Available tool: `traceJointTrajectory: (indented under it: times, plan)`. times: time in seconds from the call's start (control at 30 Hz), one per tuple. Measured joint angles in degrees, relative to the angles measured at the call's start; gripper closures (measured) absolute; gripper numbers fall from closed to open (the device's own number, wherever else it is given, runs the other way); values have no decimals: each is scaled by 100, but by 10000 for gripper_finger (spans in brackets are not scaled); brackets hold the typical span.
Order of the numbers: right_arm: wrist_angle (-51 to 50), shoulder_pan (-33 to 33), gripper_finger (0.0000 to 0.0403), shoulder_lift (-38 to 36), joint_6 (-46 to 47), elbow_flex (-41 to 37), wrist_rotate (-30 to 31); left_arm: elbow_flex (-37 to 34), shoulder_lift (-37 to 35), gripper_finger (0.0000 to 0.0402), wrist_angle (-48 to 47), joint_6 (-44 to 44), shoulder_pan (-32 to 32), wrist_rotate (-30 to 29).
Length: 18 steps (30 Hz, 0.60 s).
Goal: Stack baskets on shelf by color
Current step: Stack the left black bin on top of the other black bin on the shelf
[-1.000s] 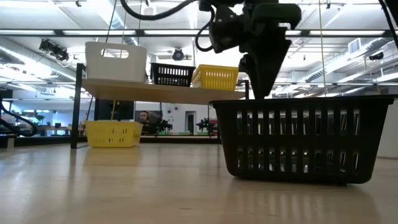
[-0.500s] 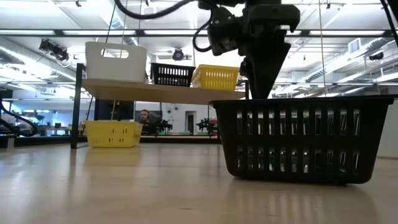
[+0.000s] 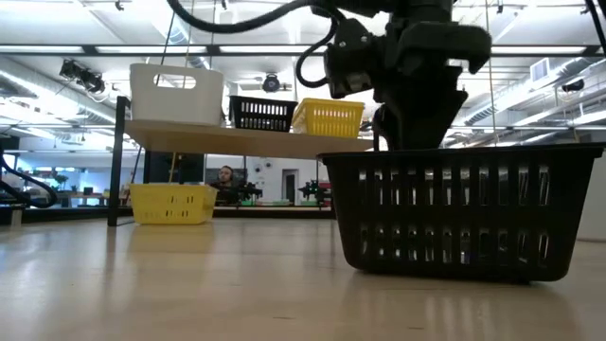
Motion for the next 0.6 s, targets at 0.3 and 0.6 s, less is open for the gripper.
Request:
traceJointTrajectory:
  times: [0.3, 0.6]
  plan:
    - [294, -2, 203, 0, 23, 0, 257, 1, 0, 281, 0, 0, 2, 0]
    - [418, 28, 203, 0, 23, 0, 289, -1, 0, 281, 0, 0, 0, 2]
